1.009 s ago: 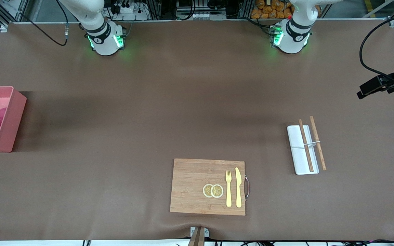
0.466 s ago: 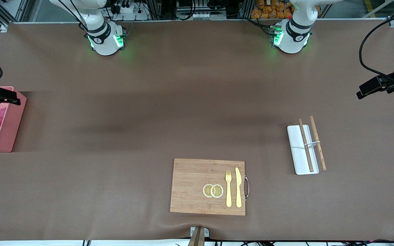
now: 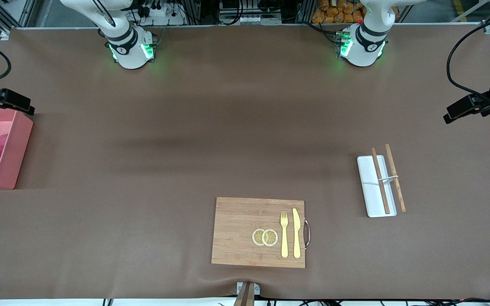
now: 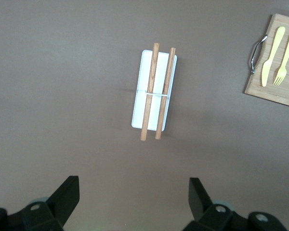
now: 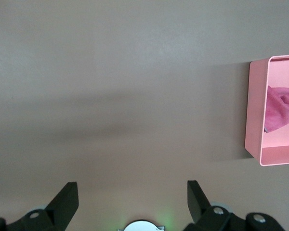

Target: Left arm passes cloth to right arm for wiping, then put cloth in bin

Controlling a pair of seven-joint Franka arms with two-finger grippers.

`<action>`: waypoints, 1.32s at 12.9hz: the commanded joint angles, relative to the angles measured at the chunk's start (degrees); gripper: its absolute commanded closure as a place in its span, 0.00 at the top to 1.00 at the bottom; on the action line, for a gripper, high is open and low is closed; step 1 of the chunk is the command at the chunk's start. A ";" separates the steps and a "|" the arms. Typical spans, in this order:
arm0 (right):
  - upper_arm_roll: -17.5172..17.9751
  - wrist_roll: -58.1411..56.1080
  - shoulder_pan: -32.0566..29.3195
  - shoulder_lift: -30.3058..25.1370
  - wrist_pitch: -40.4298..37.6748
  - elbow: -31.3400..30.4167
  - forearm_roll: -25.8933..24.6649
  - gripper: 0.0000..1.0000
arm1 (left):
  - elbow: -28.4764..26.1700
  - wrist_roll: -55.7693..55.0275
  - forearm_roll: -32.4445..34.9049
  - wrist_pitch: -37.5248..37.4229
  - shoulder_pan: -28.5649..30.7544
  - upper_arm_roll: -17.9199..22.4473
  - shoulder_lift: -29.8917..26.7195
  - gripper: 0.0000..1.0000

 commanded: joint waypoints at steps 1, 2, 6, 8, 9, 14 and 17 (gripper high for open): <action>-0.02 1.24 -1.16 -4.25 1.43 -3.96 1.23 1.00 | -0.50 -0.09 -0.83 0.55 0.35 -0.06 -0.97 1.00; -0.10 1.06 -1.69 -4.61 1.34 -3.96 2.63 1.00 | -0.50 -0.09 -0.83 0.55 0.35 0.03 -0.97 1.00; -0.63 1.32 -1.87 -6.28 0.99 -3.87 2.82 1.00 | -0.23 -0.09 -1.01 0.99 0.35 -0.06 -1.06 1.00; -0.72 1.41 -1.87 -6.72 0.90 -3.79 2.91 1.00 | -0.15 -0.09 -0.92 0.99 0.35 -0.06 -0.97 1.00; -0.72 1.58 -1.87 -7.16 0.47 -3.79 2.91 1.00 | -0.15 -0.09 -1.01 0.99 0.35 -0.06 -0.97 1.00; -0.72 1.50 -1.78 -7.34 0.38 -3.52 2.91 1.00 | -0.06 -0.09 -1.01 0.99 0.26 -0.06 -0.71 1.00; -0.63 1.59 -1.78 -7.42 0.20 -3.61 2.91 1.00 | -0.06 -0.09 -1.01 1.25 0.26 -0.14 -0.62 1.00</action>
